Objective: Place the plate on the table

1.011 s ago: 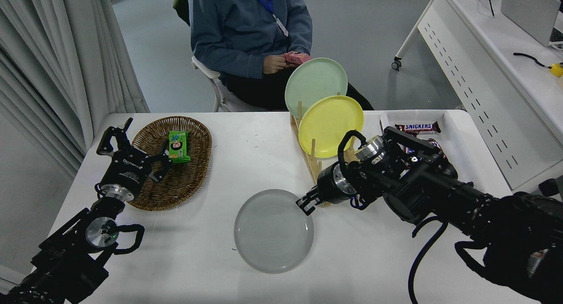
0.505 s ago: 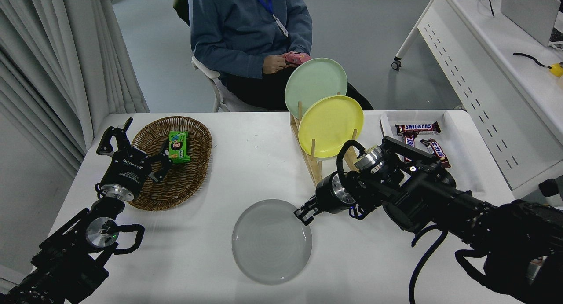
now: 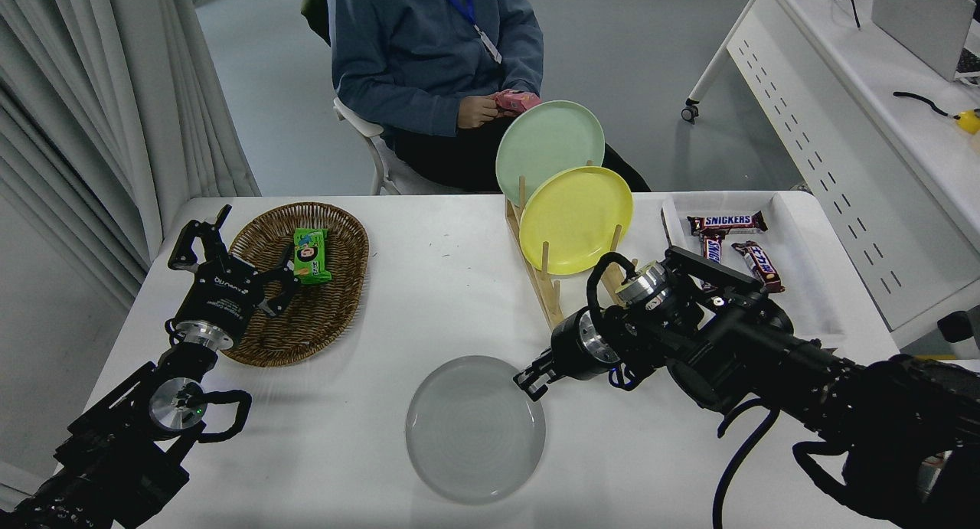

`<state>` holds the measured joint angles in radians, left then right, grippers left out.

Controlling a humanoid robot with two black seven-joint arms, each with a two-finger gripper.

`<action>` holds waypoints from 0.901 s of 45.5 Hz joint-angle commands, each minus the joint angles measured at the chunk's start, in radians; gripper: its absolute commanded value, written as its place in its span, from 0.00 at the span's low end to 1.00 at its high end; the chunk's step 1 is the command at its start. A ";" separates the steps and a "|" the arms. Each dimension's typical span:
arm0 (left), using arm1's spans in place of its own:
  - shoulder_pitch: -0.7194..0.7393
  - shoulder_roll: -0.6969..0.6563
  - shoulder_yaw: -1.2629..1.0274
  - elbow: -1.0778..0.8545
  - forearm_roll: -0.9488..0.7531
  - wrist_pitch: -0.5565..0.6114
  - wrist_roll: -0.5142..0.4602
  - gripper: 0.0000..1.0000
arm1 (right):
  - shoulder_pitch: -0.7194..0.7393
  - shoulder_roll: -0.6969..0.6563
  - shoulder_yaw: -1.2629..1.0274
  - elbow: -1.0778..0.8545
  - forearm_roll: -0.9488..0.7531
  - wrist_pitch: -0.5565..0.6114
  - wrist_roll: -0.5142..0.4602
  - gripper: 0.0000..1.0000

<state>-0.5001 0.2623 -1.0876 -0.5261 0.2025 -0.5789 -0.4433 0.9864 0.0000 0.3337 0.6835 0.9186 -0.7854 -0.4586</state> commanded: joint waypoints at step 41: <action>0.000 0.000 0.000 0.001 0.000 0.001 0.000 1.00 | -0.038 0.000 0.068 0.047 -0.378 0.779 0.049 1.00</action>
<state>-0.5001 0.2623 -1.0876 -0.5255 0.2025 -0.5790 -0.4433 0.9635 0.0000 0.3435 0.7216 0.7307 -0.3546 -0.4565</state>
